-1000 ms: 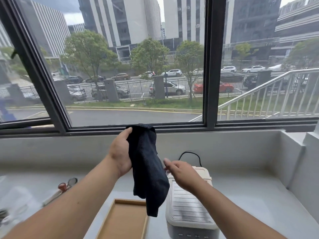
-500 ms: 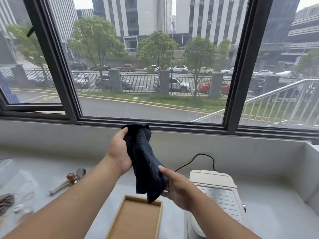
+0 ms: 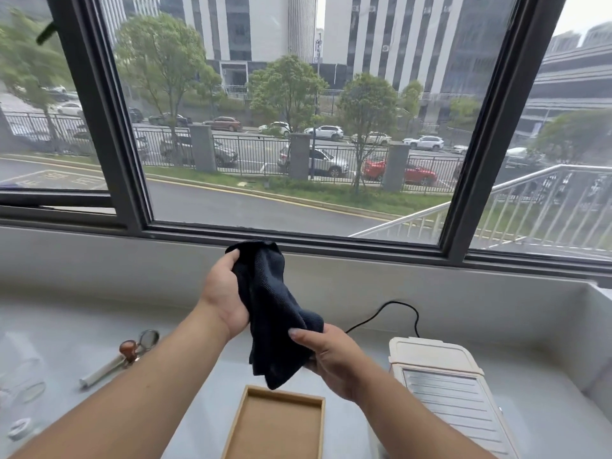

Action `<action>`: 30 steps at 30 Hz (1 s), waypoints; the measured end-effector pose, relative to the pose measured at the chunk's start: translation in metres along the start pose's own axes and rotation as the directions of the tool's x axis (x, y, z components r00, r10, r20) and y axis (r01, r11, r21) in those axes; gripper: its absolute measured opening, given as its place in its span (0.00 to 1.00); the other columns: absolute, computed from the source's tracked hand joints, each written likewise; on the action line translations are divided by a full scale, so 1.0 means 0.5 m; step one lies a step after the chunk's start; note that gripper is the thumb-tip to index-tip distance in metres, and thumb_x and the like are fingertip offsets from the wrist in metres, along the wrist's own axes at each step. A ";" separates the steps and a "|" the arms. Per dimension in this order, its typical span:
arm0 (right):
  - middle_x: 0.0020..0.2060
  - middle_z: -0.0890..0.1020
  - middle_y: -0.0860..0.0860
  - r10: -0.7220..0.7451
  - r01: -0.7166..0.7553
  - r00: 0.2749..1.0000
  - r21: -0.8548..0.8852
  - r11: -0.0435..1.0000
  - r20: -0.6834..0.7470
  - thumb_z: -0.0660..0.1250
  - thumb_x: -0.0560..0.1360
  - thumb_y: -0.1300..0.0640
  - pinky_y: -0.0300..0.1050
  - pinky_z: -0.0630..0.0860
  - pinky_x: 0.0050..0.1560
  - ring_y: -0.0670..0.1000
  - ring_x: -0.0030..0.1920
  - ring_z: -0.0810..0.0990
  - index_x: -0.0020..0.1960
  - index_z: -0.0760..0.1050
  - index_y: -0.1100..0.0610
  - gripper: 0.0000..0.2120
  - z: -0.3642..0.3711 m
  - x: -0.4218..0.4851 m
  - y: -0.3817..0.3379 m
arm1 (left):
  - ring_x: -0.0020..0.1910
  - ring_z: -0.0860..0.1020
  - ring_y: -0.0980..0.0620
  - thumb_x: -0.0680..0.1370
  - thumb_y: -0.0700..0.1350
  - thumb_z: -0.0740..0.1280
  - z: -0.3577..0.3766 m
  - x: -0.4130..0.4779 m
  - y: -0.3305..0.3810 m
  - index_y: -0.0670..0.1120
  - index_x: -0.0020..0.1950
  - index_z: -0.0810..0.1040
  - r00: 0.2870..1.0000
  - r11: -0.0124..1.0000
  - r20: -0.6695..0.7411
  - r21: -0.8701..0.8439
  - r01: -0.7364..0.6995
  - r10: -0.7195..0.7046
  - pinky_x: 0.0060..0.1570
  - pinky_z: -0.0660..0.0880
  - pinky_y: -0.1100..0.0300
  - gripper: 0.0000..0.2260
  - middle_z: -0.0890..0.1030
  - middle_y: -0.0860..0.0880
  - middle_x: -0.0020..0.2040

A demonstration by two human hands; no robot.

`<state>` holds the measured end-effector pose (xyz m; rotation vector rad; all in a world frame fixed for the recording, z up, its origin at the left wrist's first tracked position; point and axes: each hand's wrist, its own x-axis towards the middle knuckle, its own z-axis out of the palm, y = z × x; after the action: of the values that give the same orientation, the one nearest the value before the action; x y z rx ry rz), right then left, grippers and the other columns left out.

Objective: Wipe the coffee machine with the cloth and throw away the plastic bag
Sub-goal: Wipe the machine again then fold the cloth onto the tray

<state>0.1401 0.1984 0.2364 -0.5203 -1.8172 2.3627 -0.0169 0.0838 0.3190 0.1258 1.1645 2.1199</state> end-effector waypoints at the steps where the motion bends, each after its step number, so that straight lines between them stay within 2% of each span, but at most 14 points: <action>1: 0.63 0.85 0.57 -0.020 0.021 0.999 0.043 0.999 -0.026 0.70 0.80 0.58 0.48 0.78 0.61 0.56 0.63 0.83 0.67 0.80 0.57 0.16 -0.001 0.008 -0.005 | 0.57 0.85 0.41 0.85 0.56 0.57 -0.012 0.008 0.005 0.42 0.63 0.84 1.000 1.000 -0.002 0.009 0.013 -0.013 0.56 0.79 0.47 0.23 0.86 0.40 0.61; 4: 0.63 0.84 0.59 -0.052 0.061 0.996 0.133 0.989 -0.072 0.69 0.80 0.57 0.51 0.81 0.57 0.57 0.63 0.84 0.67 0.80 0.57 0.16 -0.009 0.026 -0.029 | 0.55 0.85 0.40 0.85 0.56 0.58 -0.054 0.029 0.017 0.42 0.63 0.84 0.998 0.996 -0.008 0.056 0.068 -0.068 0.55 0.80 0.47 0.22 0.86 0.40 0.60; 6: 0.63 0.84 0.59 -0.051 0.064 0.993 0.133 0.989 -0.105 0.68 0.81 0.58 0.55 0.81 0.60 0.59 0.63 0.84 0.67 0.81 0.58 0.15 -0.014 0.041 -0.044 | 0.51 0.86 0.40 0.84 0.54 0.62 -0.080 0.039 0.020 0.41 0.62 0.84 0.994 0.985 0.006 0.134 0.108 -0.109 0.50 0.82 0.48 0.19 0.87 0.40 0.57; 8: 0.61 0.85 0.59 -0.041 0.056 0.989 0.095 0.994 -0.145 0.66 0.82 0.59 0.57 0.79 0.63 0.59 0.62 0.84 0.66 0.80 0.59 0.13 -0.016 0.057 -0.056 | 0.47 0.86 0.41 0.82 0.49 0.67 -0.104 0.052 0.018 0.42 0.63 0.82 0.991 0.966 0.023 0.230 0.120 -0.128 0.45 0.84 0.50 0.14 0.86 0.40 0.53; 10: 0.59 0.86 0.59 -0.031 0.044 0.982 0.065 0.997 -0.187 0.65 0.83 0.61 0.55 0.80 0.60 0.58 0.57 0.86 0.65 0.80 0.59 0.12 -0.014 0.072 -0.069 | 0.45 0.85 0.43 0.82 0.41 0.68 -0.130 0.069 0.016 0.42 0.66 0.79 0.995 0.944 0.031 0.320 0.081 -0.096 0.44 0.83 0.51 0.13 0.86 0.41 0.50; 14: 0.57 0.87 0.59 -0.043 0.062 0.969 0.073 0.995 -0.244 0.65 0.81 0.64 0.53 0.81 0.56 0.56 0.53 0.87 0.64 0.80 0.59 0.12 -0.015 0.089 -0.090 | 0.42 0.86 0.46 0.81 0.33 0.64 -0.172 0.095 0.022 0.47 0.65 0.78 0.988 0.896 0.064 0.433 0.097 -0.138 0.43 0.81 0.52 0.15 0.88 0.43 0.49; 18: 0.53 0.86 0.59 -0.036 0.069 0.970 0.131 0.989 -0.239 0.62 0.79 0.70 0.49 0.83 0.47 0.56 0.50 0.87 0.62 0.80 0.58 0.16 -0.022 0.097 -0.100 | 0.42 0.84 0.47 0.79 0.33 0.62 -0.207 0.115 0.034 0.49 0.65 0.79 0.979 0.860 0.042 0.487 0.153 -0.198 0.39 0.82 0.54 0.18 0.87 0.47 0.47; 21: 0.54 0.86 0.59 -0.045 0.082 0.971 0.149 0.986 -0.236 0.61 0.79 0.71 0.51 0.82 0.50 0.57 0.51 0.86 0.64 0.79 0.58 0.18 -0.019 0.101 -0.102 | 0.42 0.84 0.46 0.79 0.34 0.59 -0.229 0.130 0.038 0.50 0.65 0.79 0.971 0.823 0.035 0.539 0.182 -0.238 0.42 0.83 0.50 0.19 0.87 0.49 0.42; 23: 0.55 0.85 0.60 -0.053 0.096 0.971 0.175 0.980 -0.233 0.61 0.79 0.70 0.53 0.81 0.54 0.58 0.52 0.85 0.65 0.79 0.57 0.18 -0.009 0.107 -0.102 | 0.45 0.84 0.46 0.81 0.38 0.62 -0.243 0.133 0.040 0.54 0.65 0.78 0.956 0.799 0.073 0.570 0.193 -0.283 0.49 0.82 0.45 0.17 0.87 0.49 0.45; 24: 0.55 0.84 0.60 -0.057 0.100 0.973 0.188 0.977 -0.224 0.62 0.79 0.70 0.54 0.81 0.55 0.58 0.53 0.84 0.65 0.79 0.57 0.18 -0.002 0.110 -0.101 | 0.48 0.85 0.46 0.81 0.39 0.65 -0.248 0.132 0.039 0.56 0.66 0.77 0.946 0.802 0.113 0.566 0.191 -0.305 0.50 0.82 0.45 0.17 0.88 0.50 0.49; 26: 0.56 0.84 0.61 -0.062 0.104 0.978 0.207 0.973 -0.199 0.62 0.79 0.70 0.55 0.82 0.57 0.59 0.54 0.84 0.66 0.79 0.58 0.18 0.014 0.117 -0.099 | 0.55 0.86 0.45 0.79 0.36 0.70 -0.254 0.135 0.033 0.58 0.68 0.76 0.924 0.846 0.208 0.502 0.180 -0.320 0.49 0.83 0.48 0.22 0.88 0.49 0.58; 28: 0.56 0.85 0.61 -0.073 0.112 0.979 0.202 0.973 -0.191 0.61 0.80 0.70 0.54 0.83 0.56 0.59 0.53 0.85 0.66 0.78 0.59 0.18 0.025 0.120 -0.103 | 0.62 0.84 0.42 0.77 0.29 0.69 -0.256 0.142 0.027 0.54 0.71 0.75 0.918 0.892 0.263 0.419 0.170 -0.298 0.51 0.83 0.50 0.28 0.86 0.44 0.63; 30: 0.55 0.85 0.61 -0.077 0.116 0.973 0.173 0.978 -0.217 0.60 0.80 0.70 0.53 0.83 0.53 0.58 0.52 0.85 0.65 0.78 0.59 0.18 0.026 0.120 -0.109 | 0.64 0.83 0.41 0.77 0.27 0.67 -0.256 0.148 0.028 0.49 0.73 0.75 0.913 0.914 0.298 0.373 0.158 -0.279 0.52 0.83 0.53 0.27 0.84 0.41 0.66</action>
<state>0.0734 0.2191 0.2794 -0.6159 -1.4823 2.2840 -0.1303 0.0349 0.2368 0.4838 1.2531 1.5997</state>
